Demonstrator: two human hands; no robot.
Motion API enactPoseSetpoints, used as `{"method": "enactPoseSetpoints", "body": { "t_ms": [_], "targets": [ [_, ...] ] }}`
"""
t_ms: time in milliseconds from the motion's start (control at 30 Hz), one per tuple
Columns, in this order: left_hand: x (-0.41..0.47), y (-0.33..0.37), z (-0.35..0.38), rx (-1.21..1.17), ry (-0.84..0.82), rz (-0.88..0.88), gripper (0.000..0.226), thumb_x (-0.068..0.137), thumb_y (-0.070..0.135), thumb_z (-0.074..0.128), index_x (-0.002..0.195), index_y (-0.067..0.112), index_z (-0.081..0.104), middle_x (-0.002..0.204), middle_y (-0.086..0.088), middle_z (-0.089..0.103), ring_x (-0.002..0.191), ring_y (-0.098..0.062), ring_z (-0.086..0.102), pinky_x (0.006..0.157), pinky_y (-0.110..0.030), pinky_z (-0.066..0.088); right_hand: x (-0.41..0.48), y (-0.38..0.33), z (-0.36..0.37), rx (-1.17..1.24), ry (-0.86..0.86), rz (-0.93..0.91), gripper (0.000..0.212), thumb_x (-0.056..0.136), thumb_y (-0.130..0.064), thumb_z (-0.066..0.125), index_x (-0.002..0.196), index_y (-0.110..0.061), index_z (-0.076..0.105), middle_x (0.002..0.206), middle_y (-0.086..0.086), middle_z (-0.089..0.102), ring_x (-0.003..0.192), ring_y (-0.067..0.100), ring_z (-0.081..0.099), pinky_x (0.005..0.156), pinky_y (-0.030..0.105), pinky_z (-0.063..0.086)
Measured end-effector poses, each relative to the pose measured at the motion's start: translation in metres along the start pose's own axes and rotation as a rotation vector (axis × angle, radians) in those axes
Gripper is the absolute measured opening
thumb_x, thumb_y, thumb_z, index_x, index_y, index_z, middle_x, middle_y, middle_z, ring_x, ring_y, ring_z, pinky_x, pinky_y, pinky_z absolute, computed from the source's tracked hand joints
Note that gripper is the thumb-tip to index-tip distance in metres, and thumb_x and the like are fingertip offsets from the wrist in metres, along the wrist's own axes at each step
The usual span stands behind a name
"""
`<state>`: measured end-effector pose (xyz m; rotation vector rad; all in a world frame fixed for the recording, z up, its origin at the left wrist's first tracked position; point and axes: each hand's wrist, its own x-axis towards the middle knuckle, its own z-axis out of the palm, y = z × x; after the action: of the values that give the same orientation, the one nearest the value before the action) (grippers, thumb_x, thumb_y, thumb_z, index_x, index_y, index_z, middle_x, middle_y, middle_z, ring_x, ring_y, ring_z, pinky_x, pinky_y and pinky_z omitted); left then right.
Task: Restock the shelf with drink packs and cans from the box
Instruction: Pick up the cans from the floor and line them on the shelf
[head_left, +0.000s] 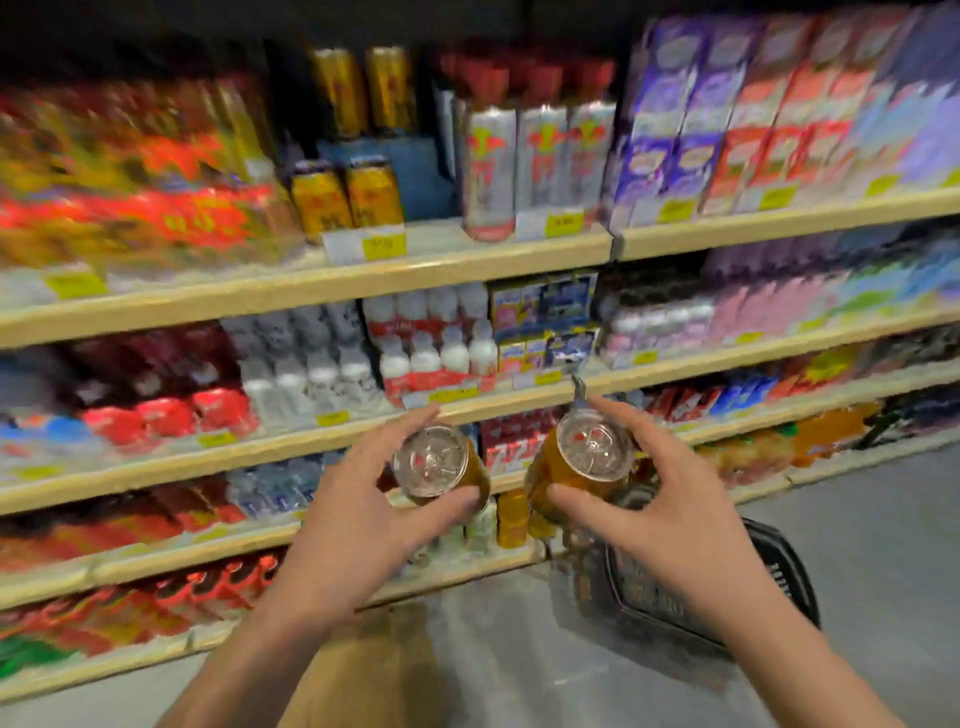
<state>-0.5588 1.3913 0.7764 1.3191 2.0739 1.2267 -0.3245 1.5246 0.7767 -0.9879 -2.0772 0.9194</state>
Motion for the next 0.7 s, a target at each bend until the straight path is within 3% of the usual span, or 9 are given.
{"method": "enactPoseSetpoints", "body": {
  "t_ms": [67,233,333,500,700],
  "targets": [
    [-0.006,0.034,-0.024,-0.032,0.087,0.055,0.086,0.053,0.081,0.074,0.133,0.062,0.048,0.12,0.05,0.052,0.112,0.028,0.046,0.092,-0.016,0.043,0.005,-0.032,-0.018,0.019,0.025,-0.044,0.087,0.058,-0.071,0.08,0.138,-0.053,0.052,0.124,-0.037,0.061,0.116,-0.016,0.055,0.091,-0.001,0.037],
    [-0.018,0.087,-0.056,-0.154,0.263,0.089,0.081,0.042,0.086,0.076,0.115,0.059,0.052,0.111,0.041,0.059,0.099,0.012,0.061,0.089,-0.029,0.054,0.012,-0.083,-0.039,0.101,0.081,-0.1,0.071,0.046,-0.072,0.081,0.108,-0.069,0.047,0.11,-0.049,0.057,0.098,-0.023,0.057,0.072,-0.004,0.039],
    [-0.026,0.105,-0.066,-0.142,0.289,0.129,0.085,0.041,0.091,0.071,0.117,0.056,0.053,0.112,0.039,0.06,0.1,0.015,0.059,0.083,-0.021,0.05,0.015,-0.099,-0.044,0.142,0.072,-0.109,0.069,0.045,-0.072,0.081,0.106,-0.066,0.049,0.108,-0.046,0.059,0.095,-0.02,0.058,0.067,0.002,0.044],
    [-0.034,0.117,-0.075,-0.091,0.319,0.128,0.078,0.052,0.081,0.075,0.121,0.051,0.055,0.112,0.037,0.063,0.101,0.014,0.058,0.079,-0.02,0.048,0.018,-0.112,-0.048,0.148,0.018,-0.128,0.067,0.049,-0.073,0.082,0.108,-0.057,0.053,0.11,-0.053,0.052,0.1,-0.027,0.05,0.076,0.009,0.04],
    [-0.033,0.113,-0.085,-0.044,0.36,0.12,0.073,0.054,0.082,0.073,0.12,0.055,0.055,0.114,0.039,0.062,0.102,0.017,0.056,0.078,-0.018,0.046,0.036,-0.122,-0.039,0.181,-0.022,-0.175,0.065,0.054,-0.066,0.084,0.112,-0.05,0.058,0.111,-0.044,0.06,0.101,-0.022,0.056,0.074,0.008,0.043]
  ]
}}
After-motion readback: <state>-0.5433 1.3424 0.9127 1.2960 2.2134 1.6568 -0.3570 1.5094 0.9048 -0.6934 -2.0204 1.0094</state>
